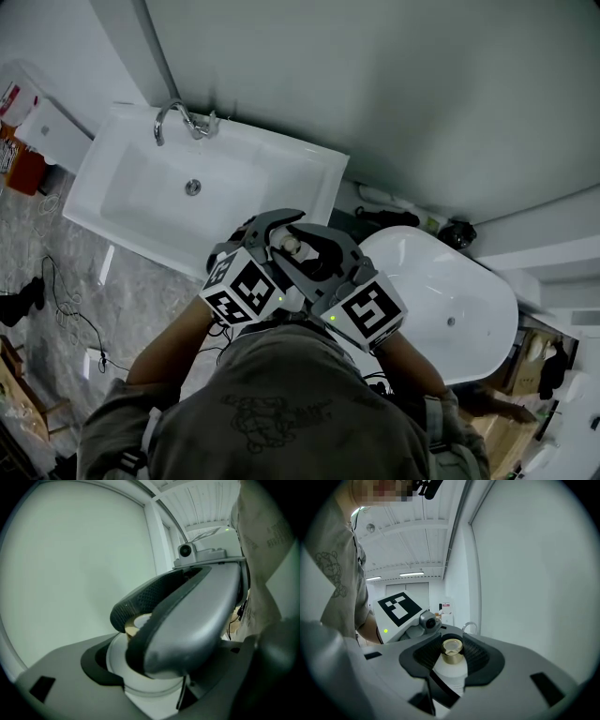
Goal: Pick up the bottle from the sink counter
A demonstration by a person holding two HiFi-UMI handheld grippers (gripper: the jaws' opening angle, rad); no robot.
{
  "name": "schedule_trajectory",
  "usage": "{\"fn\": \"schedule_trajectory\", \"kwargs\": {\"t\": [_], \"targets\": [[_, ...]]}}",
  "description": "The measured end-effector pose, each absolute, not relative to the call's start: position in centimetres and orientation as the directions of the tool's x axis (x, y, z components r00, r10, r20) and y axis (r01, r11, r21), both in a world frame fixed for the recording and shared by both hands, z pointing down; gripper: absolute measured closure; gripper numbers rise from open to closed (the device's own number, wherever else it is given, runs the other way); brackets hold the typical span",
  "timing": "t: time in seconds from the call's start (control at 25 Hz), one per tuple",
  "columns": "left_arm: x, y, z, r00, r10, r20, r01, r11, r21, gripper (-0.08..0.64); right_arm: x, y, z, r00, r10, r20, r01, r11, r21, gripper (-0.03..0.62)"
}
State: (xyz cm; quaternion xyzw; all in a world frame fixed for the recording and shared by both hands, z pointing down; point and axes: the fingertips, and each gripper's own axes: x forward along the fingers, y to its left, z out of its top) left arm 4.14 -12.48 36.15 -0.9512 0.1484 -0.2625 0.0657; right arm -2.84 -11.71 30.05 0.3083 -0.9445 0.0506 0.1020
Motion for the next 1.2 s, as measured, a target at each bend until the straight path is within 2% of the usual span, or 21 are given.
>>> {"fn": "schedule_trajectory", "kwargs": {"t": [0.24, 1.2], "targets": [[3.7, -11.7, 37.7, 0.811, -0.316, 0.493, -0.261, -0.949, -0.178, 0.213, -3.1, -11.0, 31.8, -0.79, -0.551, 0.268, -0.584, 0.81, -0.057, 0.445], [3.1, -11.7, 38.5, 0.801, -0.322, 0.506, -0.266, -0.947, -0.181, 0.212, -3.7, -11.0, 32.3, -0.798, -0.545, 0.259, -0.579, 0.812, -0.074, 0.445]]}}
